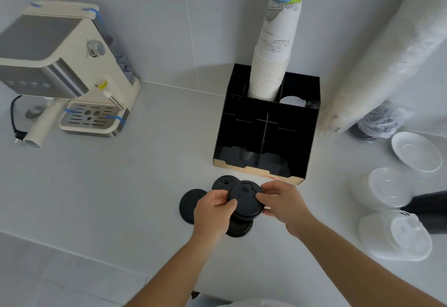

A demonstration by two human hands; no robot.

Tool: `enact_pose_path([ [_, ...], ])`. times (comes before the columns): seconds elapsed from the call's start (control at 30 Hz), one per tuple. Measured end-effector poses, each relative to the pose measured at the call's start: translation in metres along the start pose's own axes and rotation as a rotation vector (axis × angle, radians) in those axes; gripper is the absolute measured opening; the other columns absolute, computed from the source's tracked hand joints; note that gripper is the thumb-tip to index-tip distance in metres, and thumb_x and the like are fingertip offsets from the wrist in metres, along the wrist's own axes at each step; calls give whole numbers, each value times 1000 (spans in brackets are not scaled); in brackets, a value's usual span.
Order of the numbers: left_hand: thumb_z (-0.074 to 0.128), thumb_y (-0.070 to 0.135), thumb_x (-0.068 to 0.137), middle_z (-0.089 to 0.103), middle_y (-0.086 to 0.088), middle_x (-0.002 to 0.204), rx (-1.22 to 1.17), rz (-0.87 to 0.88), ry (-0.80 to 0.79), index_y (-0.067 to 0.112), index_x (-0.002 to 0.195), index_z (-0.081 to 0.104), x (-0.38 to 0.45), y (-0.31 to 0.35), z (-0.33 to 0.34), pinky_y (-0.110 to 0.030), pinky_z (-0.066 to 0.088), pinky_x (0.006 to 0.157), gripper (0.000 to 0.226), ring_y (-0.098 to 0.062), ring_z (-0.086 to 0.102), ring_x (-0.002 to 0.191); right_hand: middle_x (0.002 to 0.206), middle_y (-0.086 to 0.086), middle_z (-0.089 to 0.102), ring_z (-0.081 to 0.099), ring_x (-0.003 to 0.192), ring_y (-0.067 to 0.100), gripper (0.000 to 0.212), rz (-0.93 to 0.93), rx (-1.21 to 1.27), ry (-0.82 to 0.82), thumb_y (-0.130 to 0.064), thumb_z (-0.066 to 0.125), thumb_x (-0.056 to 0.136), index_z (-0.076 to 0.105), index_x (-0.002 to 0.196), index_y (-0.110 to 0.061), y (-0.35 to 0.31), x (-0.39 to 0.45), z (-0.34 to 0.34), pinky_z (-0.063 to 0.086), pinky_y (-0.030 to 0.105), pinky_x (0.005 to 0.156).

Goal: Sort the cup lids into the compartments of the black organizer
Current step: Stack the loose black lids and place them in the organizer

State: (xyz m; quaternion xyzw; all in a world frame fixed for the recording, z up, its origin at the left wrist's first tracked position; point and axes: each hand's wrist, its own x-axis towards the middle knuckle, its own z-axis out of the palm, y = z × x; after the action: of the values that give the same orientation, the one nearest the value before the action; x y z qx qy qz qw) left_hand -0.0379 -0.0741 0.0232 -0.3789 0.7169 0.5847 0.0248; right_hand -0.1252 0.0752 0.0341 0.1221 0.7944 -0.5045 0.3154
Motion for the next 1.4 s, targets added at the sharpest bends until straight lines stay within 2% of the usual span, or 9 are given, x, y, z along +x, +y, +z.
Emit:
enact_pose_path([
  [0.2, 69, 19, 84, 63, 19, 76, 77, -29, 36, 23, 92, 66, 24, -2, -25, -12, 42, 65, 9, 0, 63, 77, 100, 0, 71, 71, 90, 24, 27, -40, -137, -3, -16, 76, 84, 69, 110, -19, -13, 16, 34, 61, 42, 89],
  [0.4, 64, 19, 88, 71, 2, 89, 148, -11, 52, 10, 106, 71, 34, -1, -29, -22, 45, 77, 21, -13, 63, 83, 102, 0, 73, 71, 95, 25, 30, -36, -194, 6, -18, 76, 83, 71, 112, -18, -19, 32, 46, 59, 41, 93],
  [0.5, 62, 18, 90, 65, 10, 79, 170, -5, 41, 12, 105, 71, 36, 0, -28, -16, 43, 68, 19, -9, 61, 74, 100, 1, 73, 70, 95, 26, 27, -41, -218, 15, -18, 76, 83, 72, 110, -17, -21, 39, 48, 58, 41, 93],
  [0.7, 60, 22, 88, 74, -9, 91, 211, -26, -21, 16, 84, 65, 43, 0, -22, -41, 53, 83, 9, -27, 68, 91, 99, 3, 72, 66, 87, 23, 19, 7, -267, -27, -22, 72, 85, 68, 103, -21, -24, 50, 53, 54, 31, 74],
  [0.93, 57, 19, 85, 54, -12, 59, 139, -47, -29, 4, 66, 52, 50, -5, -18, -36, 42, 61, 24, -20, 45, 56, 92, 2, 71, 63, 78, 20, 14, 39, -269, -37, -21, 69, 86, 67, 100, -22, -25, 51, 51, 51, 29, 68],
  [1.1, 62, 31, 75, 68, -4, 66, 5, -74, 1, 17, 64, 58, 46, -7, -20, -51, 56, 78, 18, -21, 55, 63, 98, 2, 74, 64, 75, 19, 17, -1, -242, -43, -20, 70, 87, 66, 104, -21, -29, 42, 41, 47, 23, 57],
  [1.2, 62, 37, 72, 68, -14, 74, -23, -74, -19, 19, 66, 64, 41, -6, -22, -55, 55, 82, 19, -22, 55, 65, 100, 2, 74, 70, 86, 23, 19, -25, -226, -58, -18, 72, 86, 66, 104, -21, -29, 35, 36, 58, 31, 70],
  [1.27, 67, 33, 76, 71, -7, 79, -62, -111, -17, 31, 78, 67, 35, -3, -23, -51, 57, 85, 3, -23, 64, 70, 102, 0, 73, 70, 92, 24, 20, -41, -230, -66, -18, 73, 86, 66, 104, -22, -27, 30, 33, 61, 38, 84],
  [1.4, 70, 22, 83, 71, 6, 76, -93, -159, -4, 23, 95, 68, 27, -10, -22, -48, 56, 89, 13, -22, 68, 73, 98, -3, 71, 69, 91, 21, 20, -74, -260, -69, -21, 73, 86, 65, 104, -23, -19, 21, 30, 59, 41, 91],
])
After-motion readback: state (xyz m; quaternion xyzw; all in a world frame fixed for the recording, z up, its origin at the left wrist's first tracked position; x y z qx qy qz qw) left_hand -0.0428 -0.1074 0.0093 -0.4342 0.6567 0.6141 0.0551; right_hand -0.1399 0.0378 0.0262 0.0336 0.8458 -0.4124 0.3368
